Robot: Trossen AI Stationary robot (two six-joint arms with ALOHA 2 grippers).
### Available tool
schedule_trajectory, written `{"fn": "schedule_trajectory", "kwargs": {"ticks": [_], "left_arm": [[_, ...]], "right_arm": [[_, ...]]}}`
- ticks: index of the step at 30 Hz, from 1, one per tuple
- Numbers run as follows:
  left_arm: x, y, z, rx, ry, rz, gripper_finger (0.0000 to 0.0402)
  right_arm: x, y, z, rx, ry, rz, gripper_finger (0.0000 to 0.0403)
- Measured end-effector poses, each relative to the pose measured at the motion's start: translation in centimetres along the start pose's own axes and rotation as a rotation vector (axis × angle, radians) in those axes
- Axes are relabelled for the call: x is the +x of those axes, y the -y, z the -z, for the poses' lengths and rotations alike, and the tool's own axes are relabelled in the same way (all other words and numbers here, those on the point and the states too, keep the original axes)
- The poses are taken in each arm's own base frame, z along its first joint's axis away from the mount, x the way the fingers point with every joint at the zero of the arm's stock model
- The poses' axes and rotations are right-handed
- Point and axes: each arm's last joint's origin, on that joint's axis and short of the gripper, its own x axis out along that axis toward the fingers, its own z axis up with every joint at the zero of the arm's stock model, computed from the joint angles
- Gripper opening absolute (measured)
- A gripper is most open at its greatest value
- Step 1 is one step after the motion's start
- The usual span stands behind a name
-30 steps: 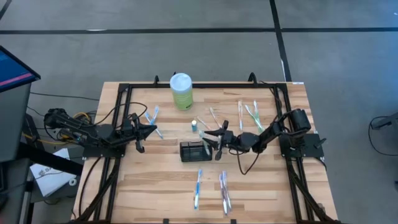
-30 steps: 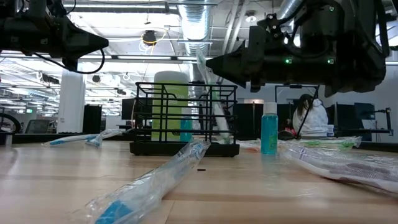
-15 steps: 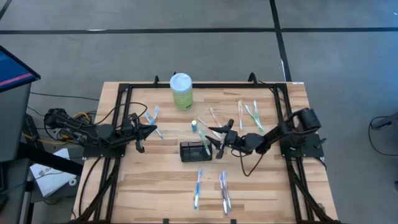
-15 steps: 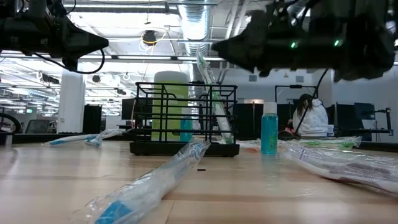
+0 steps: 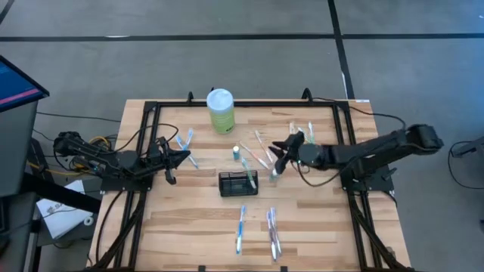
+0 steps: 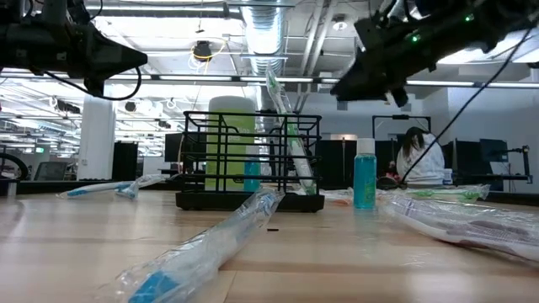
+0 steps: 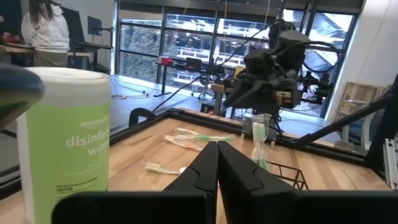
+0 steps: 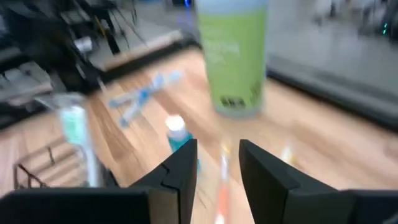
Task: Pick & Place toothbrushing station
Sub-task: Put the right orange toothbrush into the wire organizer
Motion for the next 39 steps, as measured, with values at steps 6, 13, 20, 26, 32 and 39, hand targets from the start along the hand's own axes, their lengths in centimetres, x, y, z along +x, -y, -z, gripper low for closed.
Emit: {"fn": "schedule_trajectory", "kwargs": {"ticks": [6, 13, 20, 26, 32, 39], "left_arm": [[0.0, 0.0, -0.1, -0.004, 0.005, -0.001, 0.0], [0.0, 0.0, -0.1, -0.006, 0.009, -0.003, 0.0], [0.0, 0.0, -0.2, -0.011, 0.013, -0.003, 0.0], [0.0, 0.0, -0.2, -0.013, 0.017, -0.002, 0.0], [0.0, 0.0, -0.2, -0.017, 0.021, -0.001, 0.0], [0.0, 0.0, -0.3, -0.017, 0.022, -0.001, 0.0]], "right_arm": [[0.1, 3.2, -0.9, 0.057, -0.216, 0.118, 0.0113], [0.8, 6.3, -1.1, 0.144, -0.333, 0.227, 0.0114], [1.6, 8.8, -1.4, 0.205, -0.388, 0.26, 0.0115], [3.5, 10.9, -0.1, 0.219, -0.478, 0.344, 0.0115], [5.3, 12.3, 1.3, 0.216, -0.547, 0.387, 0.0115], [5.9, 13.4, 1.2, 0.226, -0.537, 0.409, 0.0138]]}}
